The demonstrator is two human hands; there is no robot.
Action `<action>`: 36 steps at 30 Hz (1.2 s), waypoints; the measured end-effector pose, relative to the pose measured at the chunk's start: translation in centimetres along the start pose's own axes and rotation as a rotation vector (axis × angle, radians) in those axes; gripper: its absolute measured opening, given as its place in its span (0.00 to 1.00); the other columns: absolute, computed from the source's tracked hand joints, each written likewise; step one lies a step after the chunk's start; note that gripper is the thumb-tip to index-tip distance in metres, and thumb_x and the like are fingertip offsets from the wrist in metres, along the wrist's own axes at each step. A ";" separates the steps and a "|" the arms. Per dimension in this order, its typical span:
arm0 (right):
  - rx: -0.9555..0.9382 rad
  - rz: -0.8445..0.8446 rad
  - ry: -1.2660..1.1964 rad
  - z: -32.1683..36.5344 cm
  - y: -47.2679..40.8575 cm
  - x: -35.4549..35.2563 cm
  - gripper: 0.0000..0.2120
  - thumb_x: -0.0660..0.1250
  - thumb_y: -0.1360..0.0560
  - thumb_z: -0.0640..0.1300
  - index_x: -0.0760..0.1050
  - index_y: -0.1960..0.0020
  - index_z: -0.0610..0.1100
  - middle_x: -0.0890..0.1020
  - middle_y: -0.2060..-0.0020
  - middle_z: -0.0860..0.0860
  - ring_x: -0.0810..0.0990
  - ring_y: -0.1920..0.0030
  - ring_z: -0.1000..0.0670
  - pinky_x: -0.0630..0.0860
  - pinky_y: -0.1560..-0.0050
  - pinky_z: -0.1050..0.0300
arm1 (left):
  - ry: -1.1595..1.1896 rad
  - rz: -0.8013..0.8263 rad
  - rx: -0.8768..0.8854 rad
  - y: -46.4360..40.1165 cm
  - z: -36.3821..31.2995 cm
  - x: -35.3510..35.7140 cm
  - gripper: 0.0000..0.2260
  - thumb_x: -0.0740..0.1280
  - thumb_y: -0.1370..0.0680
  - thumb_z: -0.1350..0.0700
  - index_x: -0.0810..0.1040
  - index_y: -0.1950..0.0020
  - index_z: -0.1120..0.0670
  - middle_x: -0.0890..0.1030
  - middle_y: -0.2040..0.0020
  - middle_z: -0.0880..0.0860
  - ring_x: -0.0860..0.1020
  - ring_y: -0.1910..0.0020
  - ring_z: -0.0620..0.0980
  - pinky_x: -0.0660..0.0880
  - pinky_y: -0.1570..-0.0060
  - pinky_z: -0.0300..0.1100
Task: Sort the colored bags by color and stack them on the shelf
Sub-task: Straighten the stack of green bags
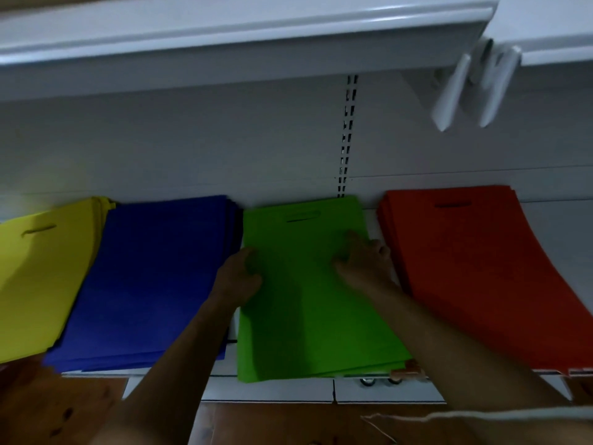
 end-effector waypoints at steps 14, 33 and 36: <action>-0.041 0.044 0.060 -0.8 1.7 0.1 0.34 0.65 0.25 0.51 0.55 0.24 0.47 0.63 0.31 0.38 0.61 0.31 0.36 0.65 0.35 0.48 | -0.244 0.050 0.062 0.5 1.1 0.5 0.31 0.67 0.27 0.54 0.63 0.25 0.50 0.73 0.35 0.59 0.77 0.43 0.57 0.76 0.46 0.46; -0.095 0.055 0.070 -2.0 4.6 2.5 0.37 0.60 0.21 0.59 0.46 0.21 0.46 0.39 0.24 0.36 0.41 0.24 0.34 0.52 0.25 0.43 | -0.249 0.007 0.110 2.2 0.8 1.0 0.30 0.69 0.26 0.59 0.64 0.25 0.55 0.69 0.29 0.59 0.69 0.32 0.57 0.68 0.34 0.47; -0.092 0.036 0.024 -1.8 4.9 2.7 0.38 0.60 0.21 0.59 0.47 0.21 0.45 0.39 0.23 0.37 0.42 0.23 0.36 0.52 0.25 0.45 | -0.213 -0.016 0.099 2.4 0.9 1.0 0.30 0.71 0.26 0.59 0.64 0.25 0.55 0.68 0.30 0.58 0.69 0.32 0.56 0.67 0.34 0.44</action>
Point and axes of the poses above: each hand's wrist, its own y-axis away from the middle knuckle, its own x-axis out of the palm, z = x × y, the point moved 2 cm from there along -y, towards the middle knuckle
